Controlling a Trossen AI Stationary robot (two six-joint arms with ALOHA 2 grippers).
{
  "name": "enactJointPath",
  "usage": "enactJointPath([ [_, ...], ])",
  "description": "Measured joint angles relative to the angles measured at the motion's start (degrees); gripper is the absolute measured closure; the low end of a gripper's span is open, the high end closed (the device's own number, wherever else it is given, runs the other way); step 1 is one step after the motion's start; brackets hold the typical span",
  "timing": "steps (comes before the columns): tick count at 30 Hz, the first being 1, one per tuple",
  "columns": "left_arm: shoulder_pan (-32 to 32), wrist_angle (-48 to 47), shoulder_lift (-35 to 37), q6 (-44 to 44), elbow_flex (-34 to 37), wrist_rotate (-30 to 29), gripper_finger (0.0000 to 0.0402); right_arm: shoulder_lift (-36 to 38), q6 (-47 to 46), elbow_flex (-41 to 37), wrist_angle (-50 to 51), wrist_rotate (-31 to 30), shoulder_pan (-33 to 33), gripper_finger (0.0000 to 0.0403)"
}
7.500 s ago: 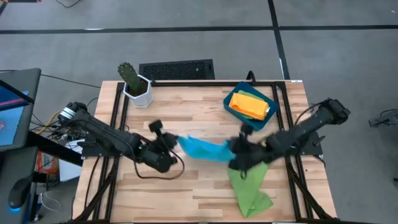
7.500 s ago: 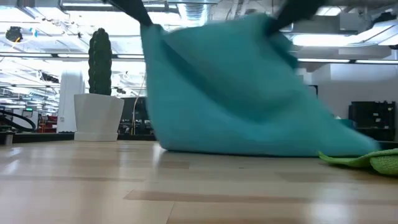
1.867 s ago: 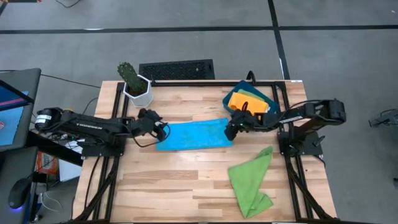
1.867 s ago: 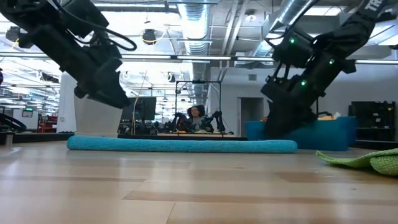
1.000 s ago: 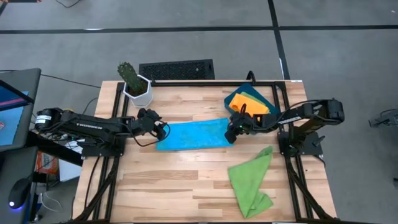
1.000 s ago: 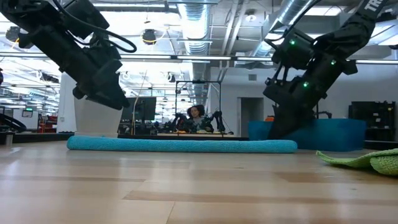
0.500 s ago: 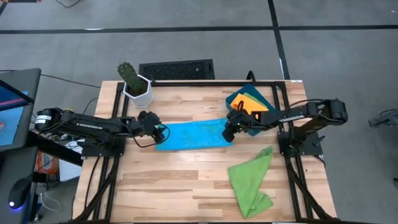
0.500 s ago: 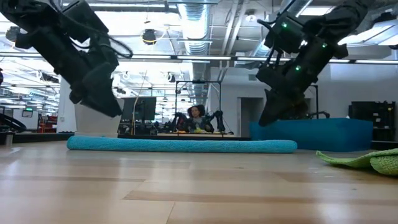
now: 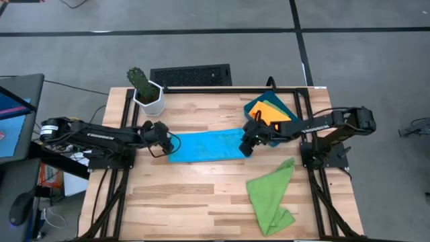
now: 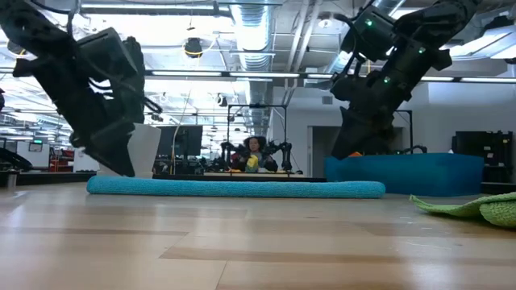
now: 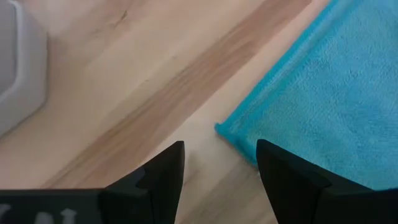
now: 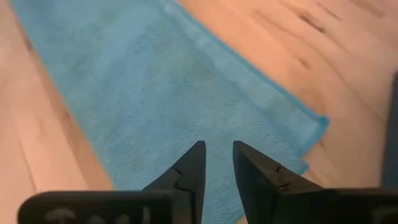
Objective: Fold microfiber towels
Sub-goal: Fold the blue microfiber cloth
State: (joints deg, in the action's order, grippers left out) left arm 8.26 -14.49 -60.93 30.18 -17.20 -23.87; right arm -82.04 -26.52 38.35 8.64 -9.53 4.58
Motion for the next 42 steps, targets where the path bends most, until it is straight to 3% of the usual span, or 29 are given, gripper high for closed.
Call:
enactJointPath([
  [10, -0.01, 2.64, -0.29, 0.26, 0.53, 1.06, 0.0227, 0.0, 0.0, 0.0, 0.15, 0.06, -0.81, 0.0297],
  [21, -0.01, 6.51, -4.05, -0.68, 0.6, 0.72, 0.0304, 0.0, 0.0, 0.0, 0.39, 0.06, -0.81, 0.0297],
  [28, -0.03, 7.34, -3.91, -1.51, 0.6, 2.61, 0.0392, 0.0, 0.03, 0.0, 0.56, 0.06, -0.81, 0.0297],
  [42, -0.03, 4.82, -3.43, -3.96, -3.8, 2.43, 0.0401, 0.02, 0.15, 0.0, 2.08, 0.06, -0.81, 0.0297],
])
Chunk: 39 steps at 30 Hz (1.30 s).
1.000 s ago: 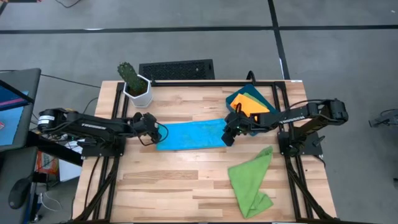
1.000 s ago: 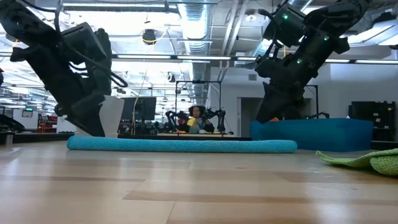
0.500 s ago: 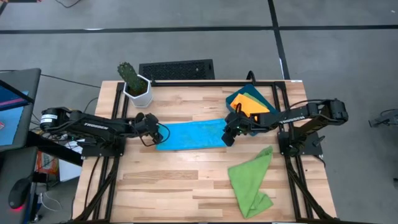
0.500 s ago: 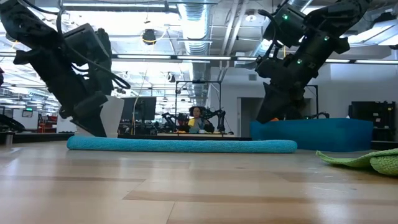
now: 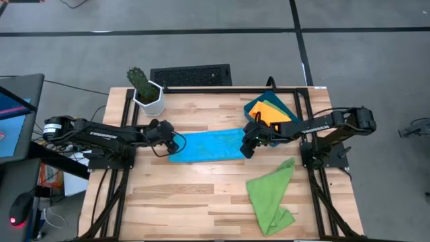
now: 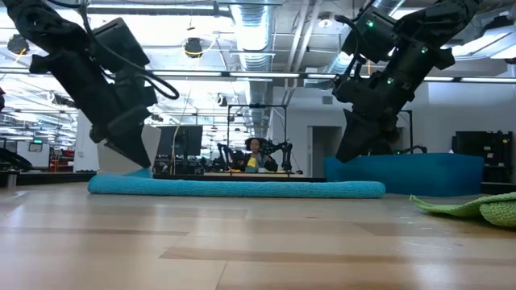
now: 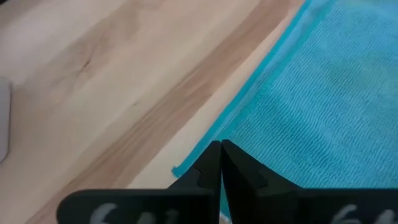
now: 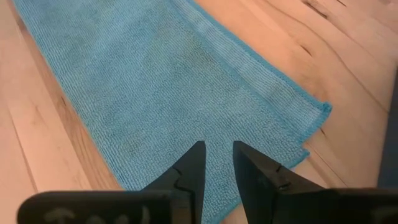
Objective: Fold microfiber towels
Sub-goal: Fold the blue microfiber cloth
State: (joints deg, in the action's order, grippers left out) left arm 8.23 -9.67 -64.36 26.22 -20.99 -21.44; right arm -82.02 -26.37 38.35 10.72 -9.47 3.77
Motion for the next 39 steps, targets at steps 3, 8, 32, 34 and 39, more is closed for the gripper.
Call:
enactJointPath([
  [3, 0.0, -0.47, -0.1, 0.02, 0.0, 0.25, 0.04, 0.0, 0.04, 0.0, 0.02, 0.0, 0.0, 0.0297],
  [8, 0.0, -0.47, -0.24, 0.28, -0.02, 0.89, 0.0394, 0.0, 0.04, 0.0, 0.11, 0.0, 0.0, 0.0297],
  [32, -12.61, -23.69, 5.92, 14.13, -7.26, -16.31, 0.0401, 0.0, -2.02, 0.0, 2.15, -3.34, 0.0, 0.0296],
  [34, -14.26, -25.75, 5.92, 17.11, -7.26, -17.85, 0.0401, 0.0, -2.69, -0.04, 2.46, -3.72, 0.1, 0.0294],
  [39, -16.86, -26.94, 5.92, 22.43, -5.85, -19.81, 0.0401, -0.11, -5.46, -0.08, 2.15, -3.96, 0.11, 0.0272],
])
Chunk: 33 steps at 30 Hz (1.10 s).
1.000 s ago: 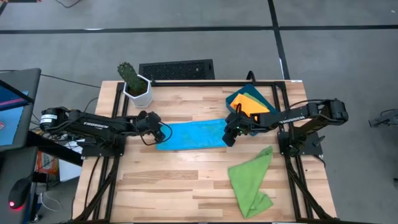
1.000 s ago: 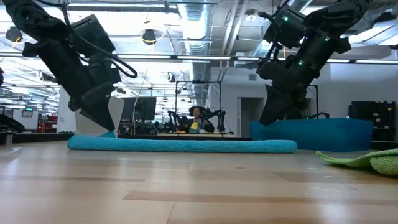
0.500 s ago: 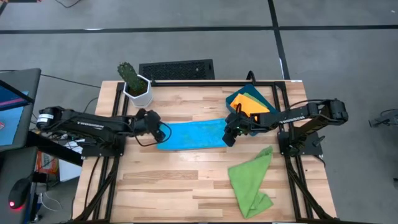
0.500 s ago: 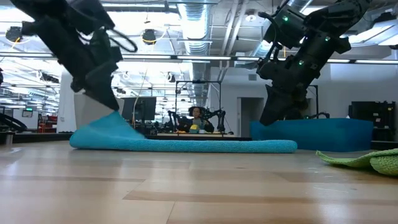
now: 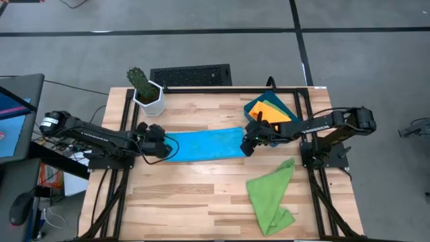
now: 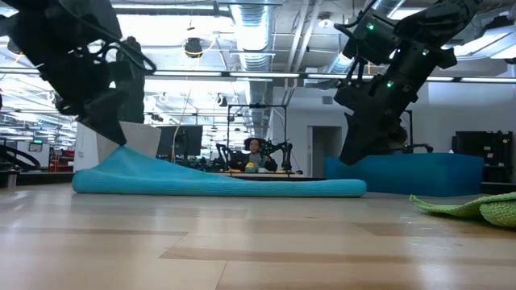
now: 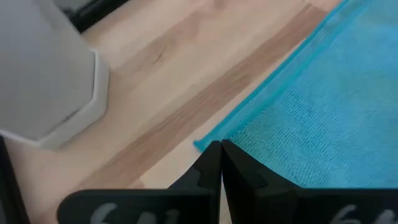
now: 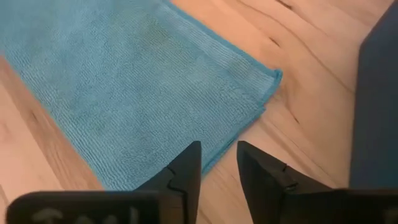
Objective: Fold microfiber towels
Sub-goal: Fold the blue microfiber cloth
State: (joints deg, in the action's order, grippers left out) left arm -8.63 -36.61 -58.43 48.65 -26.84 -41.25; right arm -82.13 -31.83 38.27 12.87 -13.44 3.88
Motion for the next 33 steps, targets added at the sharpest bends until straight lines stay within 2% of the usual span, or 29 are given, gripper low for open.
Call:
enactJointPath([
  [7, -1.88, -0.39, -0.02, 5.07, 2.0, -0.14, 0.0401, -4.12, -0.74, -0.14, -2.28, -0.19, 1.69, 0.0232],
  [9, -2.07, -0.19, -0.02, 5.09, 2.0, -0.15, 0.0401, -5.3, -0.73, -0.08, -5.78, -0.19, 2.38, 0.0228],
  [13, -2.16, -0.09, -0.02, 5.15, 2.0, -0.13, 0.0401, -6.86, 0.41, -0.04, -9.49, -0.28, 3.7, 0.023],
  [25, -2.14, 0.12, -0.02, 5.41, 2.0, -1.43, 0.0401, -9.04, 2.29, 1.28, -9.75, -0.21, 5.29, 0.0243],
  [33, -2.85, -0.93, -0.02, 5.51, 2.0, 1.68, 0.0401, -10.16, 2.05, 1.83, -10.06, -0.45, 4.22, 0.0249],
])
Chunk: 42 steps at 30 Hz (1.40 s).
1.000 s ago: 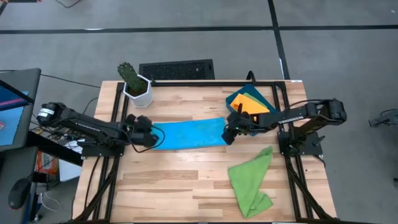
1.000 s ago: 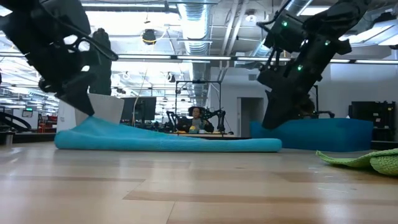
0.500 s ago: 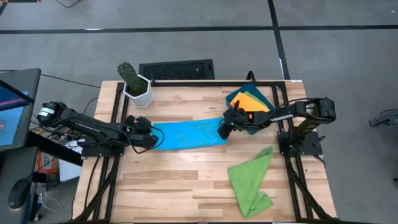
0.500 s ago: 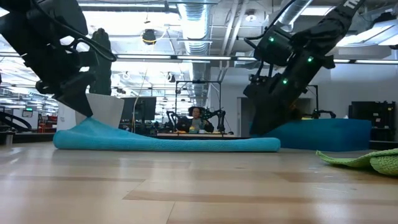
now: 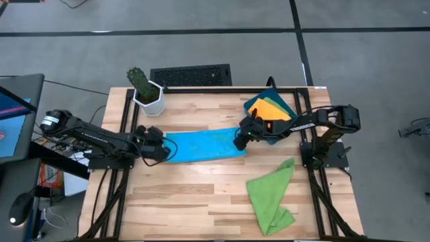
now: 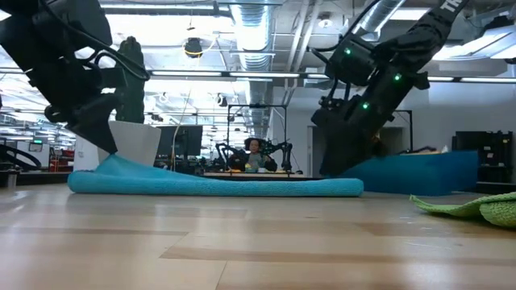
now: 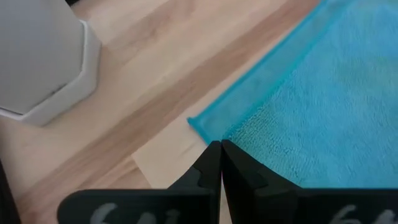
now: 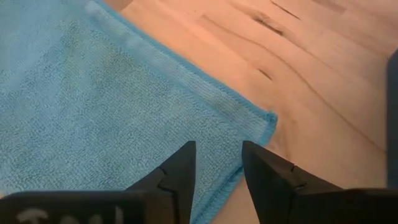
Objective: Fold microfiber towels
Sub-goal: Fold the blue microfiber cloth
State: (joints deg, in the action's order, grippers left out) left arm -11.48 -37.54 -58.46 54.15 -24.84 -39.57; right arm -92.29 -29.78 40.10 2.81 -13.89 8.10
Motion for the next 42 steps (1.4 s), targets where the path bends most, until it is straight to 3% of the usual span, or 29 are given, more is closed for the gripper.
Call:
enactJointPath([
  [3, -1.53, -0.2, 0.0, 0.92, 0.0, 0.77, 0.0401, 1.02, -0.65, 1.21, 2.9, 0.06, -2.49, 0.0257],
  [9, -4.07, -0.47, 0.0, 2.9, 0.0, 0.84, 0.0401, 2.97, -0.54, 5.82, 12.5, -7.92, -9.27, 0.0283],
  [21, -7.48, 0.12, -0.02, 5.51, 0.0, 5.72, 0.0401, -5.23, -6.47, 5.11, 10.01, -8.86, -17.91, 0.0328],
  [32, -14.63, 2.59, -0.02, 13.46, 0.0, 7.8, 0.0401, -9.52, -16.33, 9.54, 10.47, -8.41, -27.92, 0.0333],
  [37, -17.4, 4.06, -0.02, 14.16, 0.0, 5.15, 0.0401, -8.08, -17.13, 12.06, 17.45, -16.17, -30.67, 0.0333],
  [42, -15.92, 3.76, -0.02, 12.51, 0.0, 0.16, 0.0401, -4.71, -14.63, 13.1, 24.95, -21.64, -28.05, 0.0314],
])
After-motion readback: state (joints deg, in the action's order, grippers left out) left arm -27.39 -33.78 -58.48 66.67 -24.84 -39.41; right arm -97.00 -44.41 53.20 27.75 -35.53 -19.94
